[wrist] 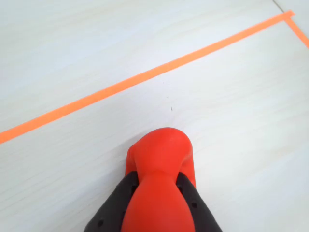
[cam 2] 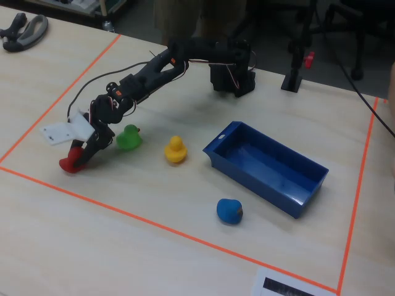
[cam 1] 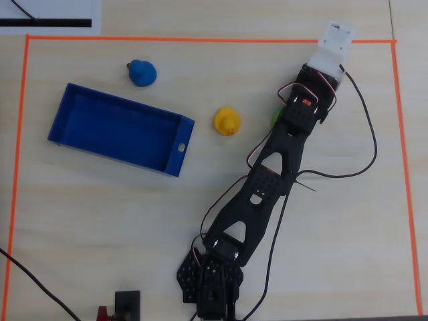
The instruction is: Grasp red duck and put it into box.
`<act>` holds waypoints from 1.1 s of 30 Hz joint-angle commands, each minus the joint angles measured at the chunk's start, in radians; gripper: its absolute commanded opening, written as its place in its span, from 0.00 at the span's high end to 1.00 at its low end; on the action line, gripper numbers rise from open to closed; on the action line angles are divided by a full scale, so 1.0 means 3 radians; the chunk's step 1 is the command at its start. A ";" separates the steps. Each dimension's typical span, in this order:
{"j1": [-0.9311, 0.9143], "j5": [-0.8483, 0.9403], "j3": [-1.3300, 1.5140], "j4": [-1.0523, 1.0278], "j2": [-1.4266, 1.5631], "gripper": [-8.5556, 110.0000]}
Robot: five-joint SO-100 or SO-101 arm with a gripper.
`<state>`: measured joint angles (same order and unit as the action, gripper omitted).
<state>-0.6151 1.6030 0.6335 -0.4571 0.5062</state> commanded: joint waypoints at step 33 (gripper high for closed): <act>0.3789 -0.3533 0.2004 -0.2413 0.3007 0.93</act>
<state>0.4878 0.5522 1.2210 -1.2118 1.3514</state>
